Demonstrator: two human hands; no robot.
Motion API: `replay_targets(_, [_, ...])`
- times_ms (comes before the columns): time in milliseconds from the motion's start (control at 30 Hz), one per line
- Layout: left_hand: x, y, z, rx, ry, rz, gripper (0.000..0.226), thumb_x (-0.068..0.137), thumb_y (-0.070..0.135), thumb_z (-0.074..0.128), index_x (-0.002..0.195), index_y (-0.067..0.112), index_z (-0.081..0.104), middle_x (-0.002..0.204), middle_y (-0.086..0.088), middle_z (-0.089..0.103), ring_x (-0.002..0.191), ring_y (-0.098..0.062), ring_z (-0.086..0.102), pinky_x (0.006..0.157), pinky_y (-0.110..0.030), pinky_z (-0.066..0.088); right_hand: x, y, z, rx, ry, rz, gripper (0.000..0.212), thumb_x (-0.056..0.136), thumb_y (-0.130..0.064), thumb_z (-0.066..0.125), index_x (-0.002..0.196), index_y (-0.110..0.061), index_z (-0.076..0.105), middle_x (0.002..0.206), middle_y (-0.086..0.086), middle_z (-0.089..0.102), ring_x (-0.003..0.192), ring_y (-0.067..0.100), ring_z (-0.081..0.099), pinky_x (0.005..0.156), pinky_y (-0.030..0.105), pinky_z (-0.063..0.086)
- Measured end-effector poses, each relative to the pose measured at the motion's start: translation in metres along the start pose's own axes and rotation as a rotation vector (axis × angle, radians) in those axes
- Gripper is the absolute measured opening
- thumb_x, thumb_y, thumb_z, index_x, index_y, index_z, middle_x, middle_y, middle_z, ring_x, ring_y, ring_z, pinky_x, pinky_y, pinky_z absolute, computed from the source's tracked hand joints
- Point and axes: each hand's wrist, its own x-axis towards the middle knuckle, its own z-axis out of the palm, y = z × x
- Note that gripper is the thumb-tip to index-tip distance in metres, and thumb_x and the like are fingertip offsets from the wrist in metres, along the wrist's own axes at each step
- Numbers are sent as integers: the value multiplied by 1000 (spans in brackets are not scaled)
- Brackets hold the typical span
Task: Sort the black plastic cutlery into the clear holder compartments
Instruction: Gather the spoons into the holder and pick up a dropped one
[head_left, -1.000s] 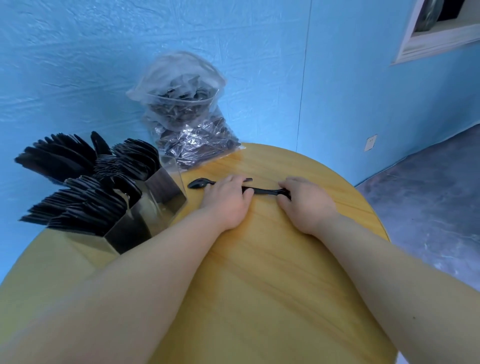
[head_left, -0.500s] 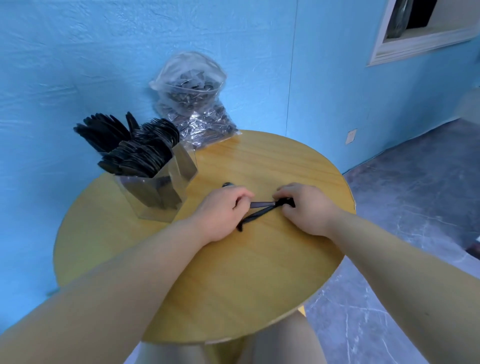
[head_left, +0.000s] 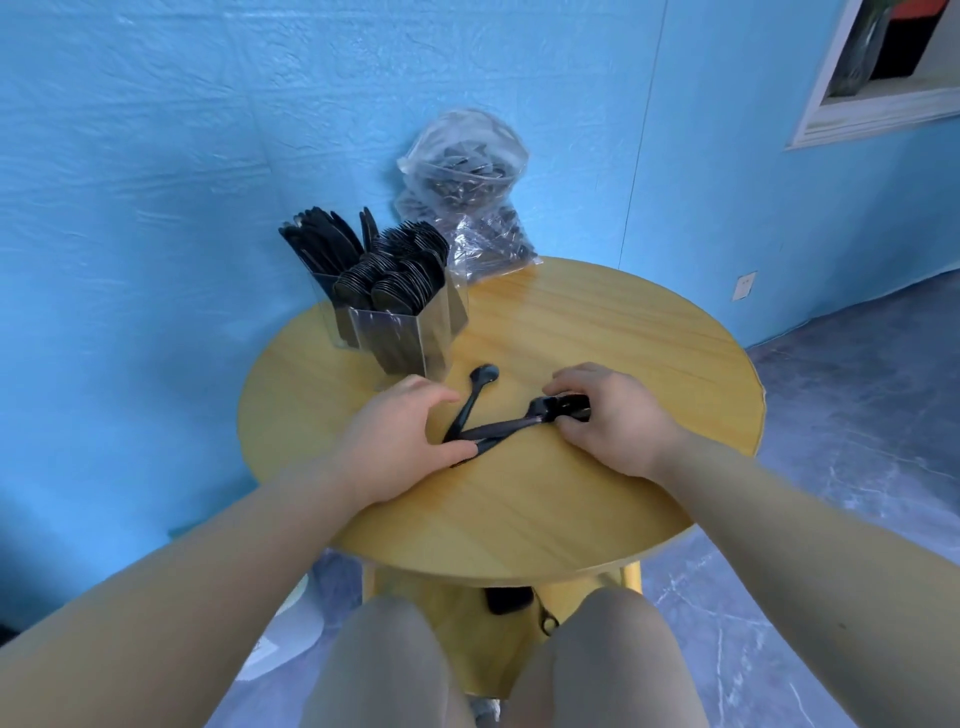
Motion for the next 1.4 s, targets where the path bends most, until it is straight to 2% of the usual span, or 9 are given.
replay_targets(200, [5, -1, -4, -60, 8, -54, 34, 97, 33, 48, 128, 24, 57, 126, 4, 58, 112, -11, 53, 96, -26, 43, -4, 3, -4, 15, 49, -19, 16, 85, -5, 63, 88, -18, 72, 102, -2, 63, 94, 18, 61, 83, 20, 43])
replay_targets(400, [14, 12, 0, -24, -116, -25, 58, 85, 49, 62, 137, 29, 47, 134, 5, 49, 121, -15, 49, 102, -35, 43, -4, 1, -4, -120, 14, 87, 25, 90, -28, 60, 113, -20, 64, 106, -2, 57, 103, 17, 52, 80, 22, 38])
replay_targets(500, [14, 14, -1, 31, -104, 6, 48, 88, 41, 62, 133, 28, 51, 127, 4, 54, 114, -14, 52, 98, -31, 44, -2, 6, -6, -129, -28, 174, 19, 89, -36, 60, 100, -22, 65, 98, -3, 59, 95, 18, 54, 78, 30, 45])
replay_targets(633, [14, 6, 0, 15, -34, 26, 40, 92, 21, 58, 132, 22, 54, 125, 5, 61, 112, -10, 57, 100, -26, 44, -3, 10, -16, -47, -49, 175, 6, 89, -23, 59, 90, -22, 65, 90, -5, 63, 86, 16, 55, 68, 26, 42])
replay_targets(767, [16, 1, 3, 107, 24, 96, 25, 92, 16, 53, 113, 21, 67, 104, 2, 68, 94, -15, 62, 86, -35, 52, -7, 13, -23, 41, -47, 132, 21, 85, -8, 57, 81, -28, 64, 86, -11, 63, 76, 3, 54, 63, 9, 38])
replay_targets(867, [17, 0, 4, 140, 59, 131, 22, 90, 16, 52, 102, 20, 69, 92, 2, 68, 84, -16, 62, 77, -37, 53, -5, 7, -16, 48, -28, 77, 20, 86, -7, 60, 87, -25, 69, 91, -9, 60, 83, 9, 54, 68, 11, 37])
replay_targets(1033, [17, -1, 3, 72, 65, 125, 21, 91, 15, 54, 104, 16, 70, 92, -2, 71, 85, -17, 65, 80, -36, 53, 4, -9, 5, 0, 64, 38, 26, 89, -11, 60, 114, -18, 64, 110, -1, 62, 99, 19, 59, 87, 27, 45])
replay_targets(1167, [18, -6, -2, 17, 11, 134, 30, 95, 14, 50, 114, 27, 69, 89, 5, 71, 76, -10, 63, 74, -26, 53, 14, -13, 11, -8, 51, 22, 43, 90, -12, 60, 132, -20, 53, 132, -2, 48, 107, 20, 56, 94, 22, 40])
replay_targets(1400, [24, -12, -10, -119, -103, 37, 31, 99, 17, 47, 121, 31, 64, 118, 10, 64, 106, -7, 58, 99, -24, 43, 26, -14, 13, -114, -7, 3, 34, 94, -12, 51, 126, -21, 58, 124, 0, 61, 115, 21, 54, 96, 26, 40])
